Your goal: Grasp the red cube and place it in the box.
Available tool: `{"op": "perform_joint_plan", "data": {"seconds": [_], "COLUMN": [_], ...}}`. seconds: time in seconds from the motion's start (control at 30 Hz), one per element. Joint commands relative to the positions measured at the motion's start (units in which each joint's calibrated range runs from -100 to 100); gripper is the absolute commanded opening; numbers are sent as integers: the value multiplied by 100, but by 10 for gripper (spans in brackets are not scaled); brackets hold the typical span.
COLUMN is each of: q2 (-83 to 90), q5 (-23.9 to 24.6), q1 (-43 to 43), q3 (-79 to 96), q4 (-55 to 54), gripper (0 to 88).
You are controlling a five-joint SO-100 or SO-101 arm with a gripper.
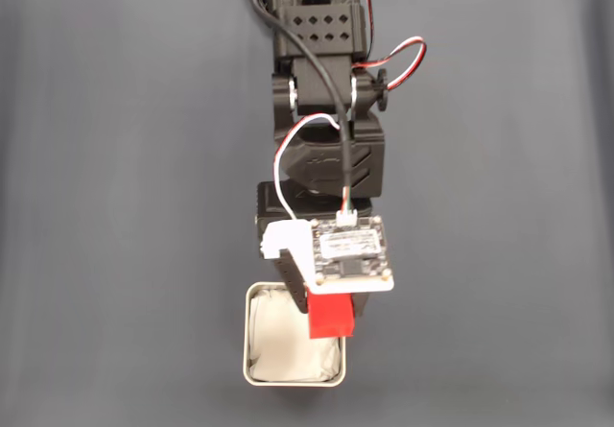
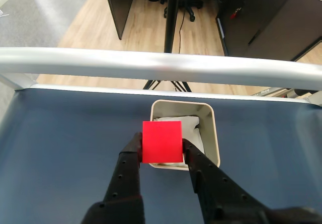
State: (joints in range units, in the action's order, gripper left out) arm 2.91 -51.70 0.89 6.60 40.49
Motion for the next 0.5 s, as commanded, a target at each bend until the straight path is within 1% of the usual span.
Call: {"op": "perform_joint_plan", "data": {"seconds": [0.0,0.47], "q2": [38,-178], "q5": [39,49], "q1": [117,337], "q3": [-322,-341], "q4": [-58,-205], "gripper": [43,42]}}
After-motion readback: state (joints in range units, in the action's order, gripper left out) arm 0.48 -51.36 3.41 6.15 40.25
